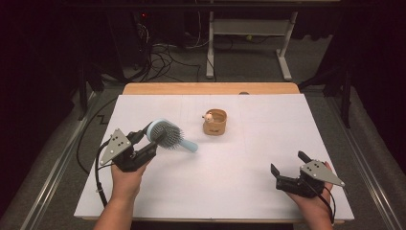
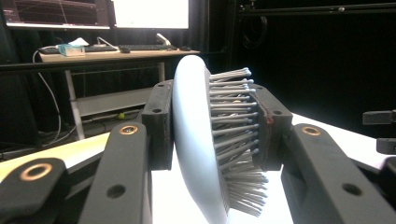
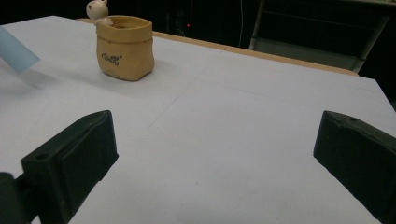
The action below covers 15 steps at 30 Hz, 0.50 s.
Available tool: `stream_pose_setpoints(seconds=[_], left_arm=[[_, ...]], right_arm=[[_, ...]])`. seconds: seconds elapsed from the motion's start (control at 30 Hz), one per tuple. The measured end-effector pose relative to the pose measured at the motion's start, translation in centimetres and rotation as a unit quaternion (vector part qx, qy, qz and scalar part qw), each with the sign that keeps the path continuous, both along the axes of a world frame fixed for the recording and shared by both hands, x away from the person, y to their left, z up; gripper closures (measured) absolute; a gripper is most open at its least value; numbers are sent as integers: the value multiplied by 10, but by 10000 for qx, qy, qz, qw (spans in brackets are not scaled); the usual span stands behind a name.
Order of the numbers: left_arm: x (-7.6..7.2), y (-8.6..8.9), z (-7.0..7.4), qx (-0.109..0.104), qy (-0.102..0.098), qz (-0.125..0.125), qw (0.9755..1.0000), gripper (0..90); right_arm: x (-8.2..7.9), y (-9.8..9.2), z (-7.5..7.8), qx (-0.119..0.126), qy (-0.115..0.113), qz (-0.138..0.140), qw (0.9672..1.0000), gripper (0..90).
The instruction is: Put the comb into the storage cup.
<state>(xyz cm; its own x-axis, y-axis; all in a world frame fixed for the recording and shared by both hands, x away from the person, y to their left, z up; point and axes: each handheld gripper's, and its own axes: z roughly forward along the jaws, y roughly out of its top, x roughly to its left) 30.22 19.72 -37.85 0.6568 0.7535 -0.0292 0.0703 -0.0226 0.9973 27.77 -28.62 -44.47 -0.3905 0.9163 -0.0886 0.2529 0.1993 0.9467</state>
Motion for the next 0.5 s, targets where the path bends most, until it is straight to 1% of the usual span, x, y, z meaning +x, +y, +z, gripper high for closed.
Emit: stream_pose_setpoints(seconds=[0.17, 0.33, 0.47, 0.5], left_arm=[[0, -2, 1, 54, -26, 35, 10000, 580], [0, -2, 1, 96, -14, 68, 9999, 580], [0, -1, 1, 38, -24, 64, 10000, 579], [-1, -2, 2, 66, -29, 65, 10000, 579]], right_arm=[[1, 4, -2, -2, 9, 64, 10000, 1], [2, 5, -3, 63, 46, 78, 9999, 1], [3, 4, -2, 80, 20, 76, 9999, 1], [3, 4, -2, 87, 27, 67, 9999, 1]])
